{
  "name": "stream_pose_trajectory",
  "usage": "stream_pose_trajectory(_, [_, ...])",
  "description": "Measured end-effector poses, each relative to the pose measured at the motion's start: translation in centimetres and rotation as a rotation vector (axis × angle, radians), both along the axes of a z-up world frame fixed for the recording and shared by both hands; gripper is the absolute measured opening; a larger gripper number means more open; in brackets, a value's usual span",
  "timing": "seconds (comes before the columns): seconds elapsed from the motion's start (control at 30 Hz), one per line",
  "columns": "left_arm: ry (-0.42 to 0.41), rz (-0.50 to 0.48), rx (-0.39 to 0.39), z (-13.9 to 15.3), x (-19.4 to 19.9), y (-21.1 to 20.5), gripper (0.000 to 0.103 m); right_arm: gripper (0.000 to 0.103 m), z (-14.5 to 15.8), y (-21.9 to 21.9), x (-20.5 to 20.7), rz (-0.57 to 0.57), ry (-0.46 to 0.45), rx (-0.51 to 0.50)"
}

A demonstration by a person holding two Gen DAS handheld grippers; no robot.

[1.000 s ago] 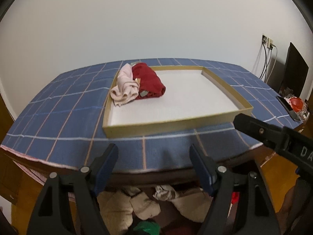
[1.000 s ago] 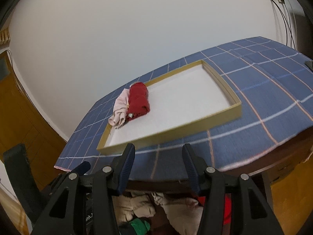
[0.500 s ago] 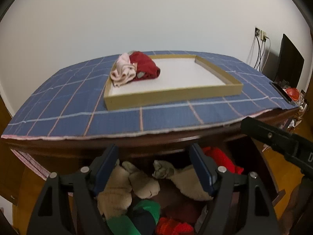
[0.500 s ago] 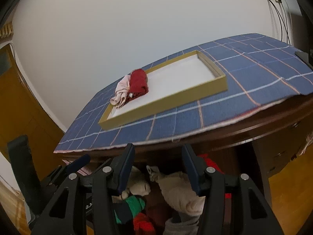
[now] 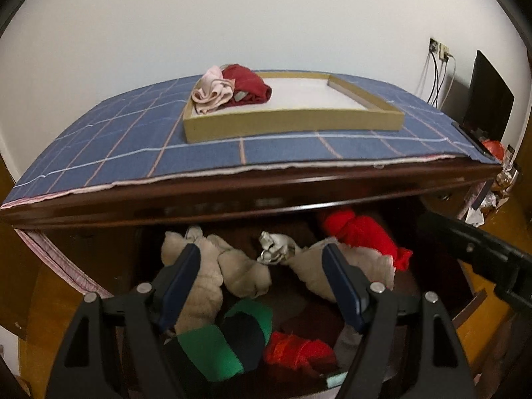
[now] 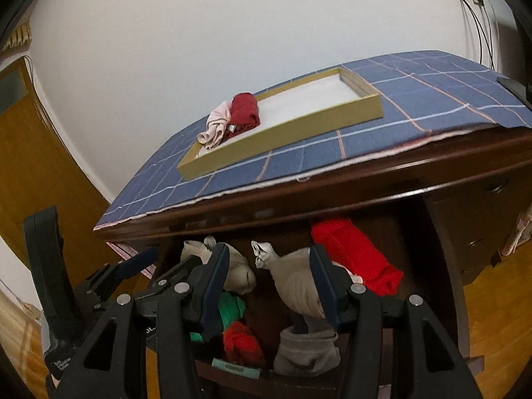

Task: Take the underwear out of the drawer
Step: 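Withdraw both tools from the tray down toward the open drawer, then grasp the white dotted underwear with the right gripper while the left grasps the green-black sock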

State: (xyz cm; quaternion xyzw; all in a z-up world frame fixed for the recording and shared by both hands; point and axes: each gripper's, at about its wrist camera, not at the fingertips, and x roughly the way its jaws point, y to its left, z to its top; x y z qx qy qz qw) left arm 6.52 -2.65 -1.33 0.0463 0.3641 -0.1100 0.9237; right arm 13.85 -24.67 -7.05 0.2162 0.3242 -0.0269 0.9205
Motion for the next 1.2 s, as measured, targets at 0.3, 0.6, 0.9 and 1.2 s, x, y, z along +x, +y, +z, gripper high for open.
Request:
stream_pose_trajectory(0.3, [0.043, -0.004, 0.034, -1.7, -0.7, 0.6, 0.077, 0.053, -1.8, -0.7, -1.5, -0.006, 0.044, 0.015])
stream_pose_trajectory(0.6, [0.117, 0.031, 0.069, -3.8, -1.1, 3.1, 0.078, 0.053, -3.9, -2.3, -3.4, -0.012, 0.112, 0.014])
stream_pose_trajectory(0.9, [0.146, 0.072, 0.122, -4.9, -0.8, 6.1, 0.085, 0.053, -3.8, -1.0, -1.8, 0.102, 0.161, -0.065])
stream_pose_trajectory(1.2, [0.171, 0.095, 0.088, -4.9, 0.0, 8.4, 0.085, 0.053, -4.1, 1.2, 4.1, 0.277, 0.271, -0.252])
